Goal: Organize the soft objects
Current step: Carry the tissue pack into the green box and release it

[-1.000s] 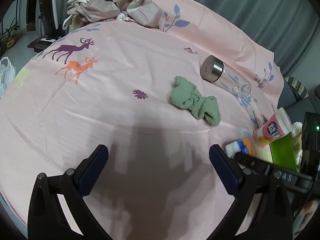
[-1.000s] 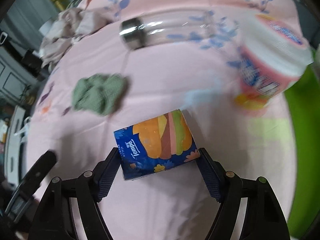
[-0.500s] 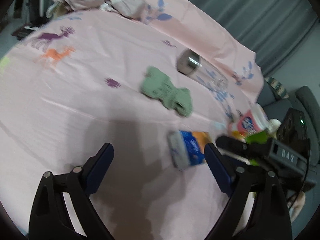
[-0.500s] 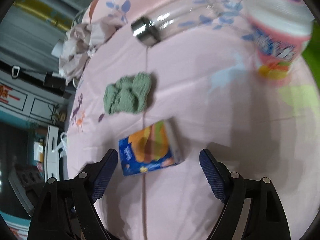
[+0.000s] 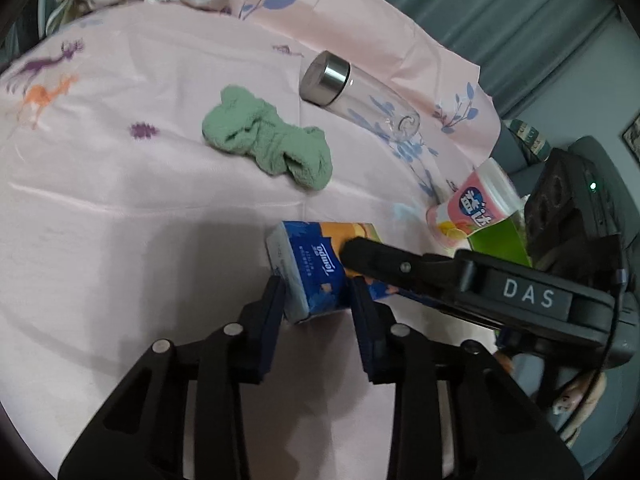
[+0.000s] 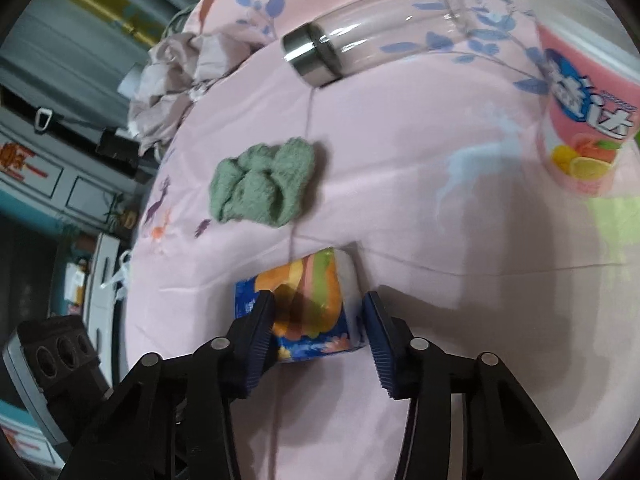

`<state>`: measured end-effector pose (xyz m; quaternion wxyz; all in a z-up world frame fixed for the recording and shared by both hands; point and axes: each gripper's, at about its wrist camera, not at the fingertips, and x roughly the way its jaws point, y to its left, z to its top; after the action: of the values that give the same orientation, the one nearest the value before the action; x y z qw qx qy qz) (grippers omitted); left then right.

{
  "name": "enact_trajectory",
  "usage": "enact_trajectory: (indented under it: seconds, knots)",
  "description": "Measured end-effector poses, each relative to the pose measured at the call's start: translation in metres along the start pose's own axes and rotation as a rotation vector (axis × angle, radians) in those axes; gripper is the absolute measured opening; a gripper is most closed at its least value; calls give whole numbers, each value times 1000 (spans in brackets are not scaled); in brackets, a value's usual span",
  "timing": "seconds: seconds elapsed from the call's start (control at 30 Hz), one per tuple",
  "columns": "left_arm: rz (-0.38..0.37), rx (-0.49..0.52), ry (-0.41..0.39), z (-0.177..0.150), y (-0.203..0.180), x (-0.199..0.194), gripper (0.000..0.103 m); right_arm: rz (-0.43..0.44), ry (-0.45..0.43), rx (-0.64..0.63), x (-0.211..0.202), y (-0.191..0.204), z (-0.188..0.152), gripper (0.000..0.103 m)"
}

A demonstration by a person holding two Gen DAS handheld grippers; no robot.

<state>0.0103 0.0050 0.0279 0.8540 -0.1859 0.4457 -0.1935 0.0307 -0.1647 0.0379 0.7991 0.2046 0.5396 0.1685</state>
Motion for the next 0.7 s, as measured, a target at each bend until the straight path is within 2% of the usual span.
enact_trajectory:
  seconds: [0.17, 0.43, 0.57, 0.7]
  knots:
    - [-28, 56, -57, 5, -22, -20, 30, 6, -80, -29, -34, 11, -1, 48]
    - [-151, 211, -179, 9, -99, -61, 30, -13, -315, -80, -141, 13, -13, 48]
    - [-242, 272, -188, 9, -144, -63, 30, -91, -458, -82, -192, -2, -25, 48]
    - [-301, 320, -138, 4, -186, -45, 30, -153, -515, -7, -221, -36, -32, 48]
